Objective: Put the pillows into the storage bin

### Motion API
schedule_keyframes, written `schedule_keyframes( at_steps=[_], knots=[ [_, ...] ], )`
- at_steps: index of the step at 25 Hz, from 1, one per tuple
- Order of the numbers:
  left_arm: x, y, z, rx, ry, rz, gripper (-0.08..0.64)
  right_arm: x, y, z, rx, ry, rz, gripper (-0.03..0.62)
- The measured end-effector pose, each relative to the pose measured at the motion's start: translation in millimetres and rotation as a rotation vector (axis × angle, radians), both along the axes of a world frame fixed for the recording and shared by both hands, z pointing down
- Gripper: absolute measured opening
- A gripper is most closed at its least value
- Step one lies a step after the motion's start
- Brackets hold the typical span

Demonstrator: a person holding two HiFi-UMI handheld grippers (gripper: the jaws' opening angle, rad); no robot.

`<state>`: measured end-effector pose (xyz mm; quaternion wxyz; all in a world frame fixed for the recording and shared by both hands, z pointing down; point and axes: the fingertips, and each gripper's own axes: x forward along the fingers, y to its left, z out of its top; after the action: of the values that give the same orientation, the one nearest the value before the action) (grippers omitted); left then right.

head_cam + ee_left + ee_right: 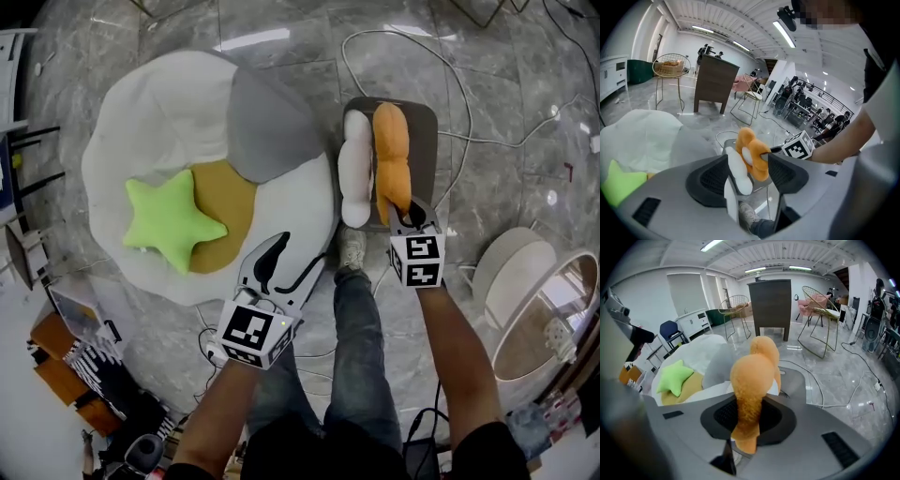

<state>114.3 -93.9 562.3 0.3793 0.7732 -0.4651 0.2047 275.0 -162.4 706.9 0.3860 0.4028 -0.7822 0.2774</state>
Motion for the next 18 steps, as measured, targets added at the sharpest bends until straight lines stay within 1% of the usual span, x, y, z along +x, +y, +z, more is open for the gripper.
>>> schedule_keyframes(
  at_steps=[8, 13, 15, 18],
  knots=[
    [-10.0, 1.5, 24.3, -0.036, -0.014, -0.014, 0.282, -2.0, 3.3, 44.2, -0.067, 0.023, 0.042, 0.098],
    [-11.8, -2.0, 29.0, -0.045, -0.013, -0.022, 0.282, -0.8, 8.7, 76.4, -0.128, 0.064, 0.017, 0.115],
    [-12.8, -0.8, 31.1, -0.05, -0.013, -0.018, 0.282, -2.8, 13.5, 85.7, -0.153, 0.067, 0.016, 0.133],
    [-15.9, 3.8, 34.0, -0.057, -0.016, -0.02, 0.282, -5.2, 21.4, 95.4, -0.198, 0.045, 0.044, 0.181]
  ],
)
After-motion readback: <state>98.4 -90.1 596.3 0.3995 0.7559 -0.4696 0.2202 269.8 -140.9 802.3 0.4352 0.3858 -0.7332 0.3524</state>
